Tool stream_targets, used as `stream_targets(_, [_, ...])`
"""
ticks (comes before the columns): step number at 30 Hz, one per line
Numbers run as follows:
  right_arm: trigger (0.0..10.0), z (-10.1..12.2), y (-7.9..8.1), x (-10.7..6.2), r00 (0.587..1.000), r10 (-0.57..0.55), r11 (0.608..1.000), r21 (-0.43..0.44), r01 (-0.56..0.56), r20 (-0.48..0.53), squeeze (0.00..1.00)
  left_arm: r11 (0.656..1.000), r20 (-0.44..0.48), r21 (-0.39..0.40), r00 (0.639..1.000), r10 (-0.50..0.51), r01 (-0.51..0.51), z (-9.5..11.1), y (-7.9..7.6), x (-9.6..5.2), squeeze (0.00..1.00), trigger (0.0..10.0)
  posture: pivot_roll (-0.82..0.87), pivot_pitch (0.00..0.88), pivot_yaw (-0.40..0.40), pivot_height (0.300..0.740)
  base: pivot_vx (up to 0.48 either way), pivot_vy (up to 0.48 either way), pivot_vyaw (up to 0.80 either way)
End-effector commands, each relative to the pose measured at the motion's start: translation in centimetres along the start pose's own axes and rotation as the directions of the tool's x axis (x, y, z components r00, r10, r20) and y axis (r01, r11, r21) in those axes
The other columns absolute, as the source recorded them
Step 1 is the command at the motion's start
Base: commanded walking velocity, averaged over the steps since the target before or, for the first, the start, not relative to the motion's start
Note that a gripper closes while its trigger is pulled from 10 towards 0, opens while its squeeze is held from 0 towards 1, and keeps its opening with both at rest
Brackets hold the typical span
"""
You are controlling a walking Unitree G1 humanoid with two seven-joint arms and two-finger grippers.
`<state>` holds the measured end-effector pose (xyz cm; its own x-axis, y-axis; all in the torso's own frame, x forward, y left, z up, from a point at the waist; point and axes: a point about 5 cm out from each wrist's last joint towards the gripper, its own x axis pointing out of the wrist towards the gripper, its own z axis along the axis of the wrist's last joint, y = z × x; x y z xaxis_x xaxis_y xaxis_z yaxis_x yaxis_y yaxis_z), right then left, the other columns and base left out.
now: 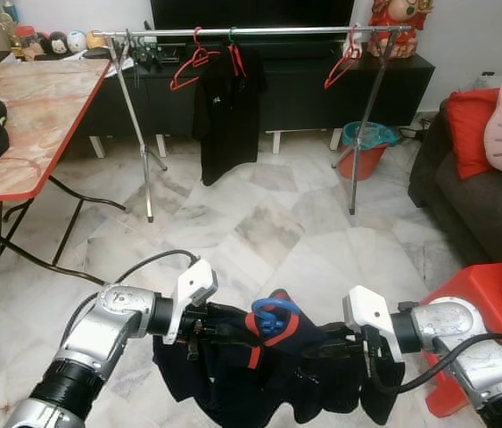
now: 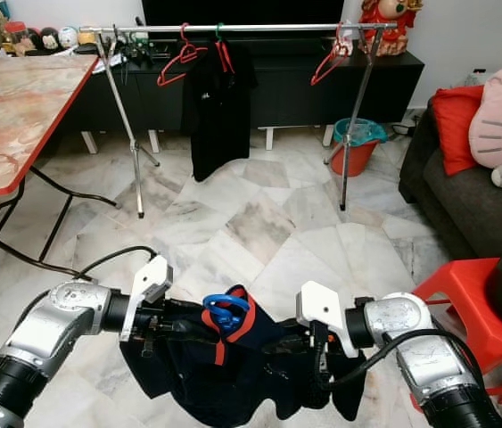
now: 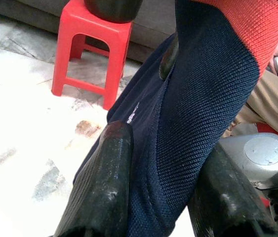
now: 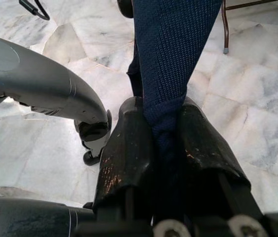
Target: Hang hanger
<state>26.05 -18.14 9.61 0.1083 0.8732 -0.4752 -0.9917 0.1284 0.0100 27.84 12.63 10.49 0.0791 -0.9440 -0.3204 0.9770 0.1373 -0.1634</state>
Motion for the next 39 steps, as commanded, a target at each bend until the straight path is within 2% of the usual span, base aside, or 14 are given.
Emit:
stream_targets(1, [10.0,1.7,-0.8,0.1,0.997,-0.024,0.998,-0.053,0.028,0.068,0.0,1.0,-0.001,-0.007,1.0,-0.025,0.025,-0.1,-0.3,0.5,0.0,0.0,-0.2,0.0,-0.021,0.74,0.0,0.0,0.0])
stream_targets(3, [10.0,1.7,-0.8,0.2,0.997,-0.023,0.999,-0.048,0.026,0.07,0.0,1.0,-0.001,-0.007,1.0,-0.023,0.023,-0.1,-0.2,0.4,0.0,0.0,-0.2,0.0,-0.02,0.74,0.0,0.0,0.0])
stream_targets(4, [10.0,1.7,-0.8,0.2,0.997,-0.022,0.999,-0.045,0.025,0.072,0.17,1.0,-0.001,-0.008,1.0,-0.022,0.022,-0.1,-0.2,0.4,0.0,0.0,-0.2,0.0,-0.02,0.74,0.0,0.0,0.0])
stream_targets(5, [10.0,1.7,-0.8,0.2,0.997,-0.022,0.999,-0.043,0.025,0.073,0.71,1.0,-0.002,-0.008,1.0,-0.021,0.021,-0.2,-0.2,0.4,0.0,0.0,-0.2,0.0,-0.019,0.74,0.0,0.0,0.0])
stream_targets(6, [10.0,1.7,-0.8,0.2,0.997,-0.021,0.999,-0.042,0.025,0.074,1.0,1.0,-0.002,-0.008,1.0,-0.02,0.02,-0.2,-0.2,0.4,0.0,0.0,-0.2,0.0,-0.018,0.74,0.0,0.0,0.0])
stream_targets(13, [10.0,1.7,-0.7,0.3,0.997,-0.013,0.999,-0.036,0.016,0.073,1.0,1.0,-0.009,-0.011,1.0,-0.01,0.01,-0.4,-0.1,0.4,0.0,0.0,-0.2,0.0,-0.016,0.74,0.0,0.0,0.0])
stream_targets(25, [10.0,1.0,-0.2,0.1,0.999,0.018,1.0,-0.025,-0.018,0.032,1.0,0.997,-0.013,-0.008,0.997,0.081,-0.081,-0.9,0.8,0.2,0.0,0.0,-0.2,0.0,-0.021,0.74,0.0,0.0,0.0])
stream_targets(29, [10.0,0.4,-0.2,-0.3,1.0,-0.01,1.0,-0.017,0.01,0.002,1.0,0.991,-0.01,-0.014,0.992,0.129,-0.129,-1.3,1.2,0.0,0.0,0.0,-0.2,0.0,-0.024,0.74,0.0,0.0,0.0])
stream_targets(39, [10.0,0.0,-0.3,-1.2,0.994,-0.107,0.994,0.006,0.107,0.023,1.0,0.977,-0.01,-0.026,0.977,0.213,-0.213,-2.2,1.7,0.0,0.0,0.0,-0.21,0.0,-0.018,0.74,0.0,0.0,0.0])
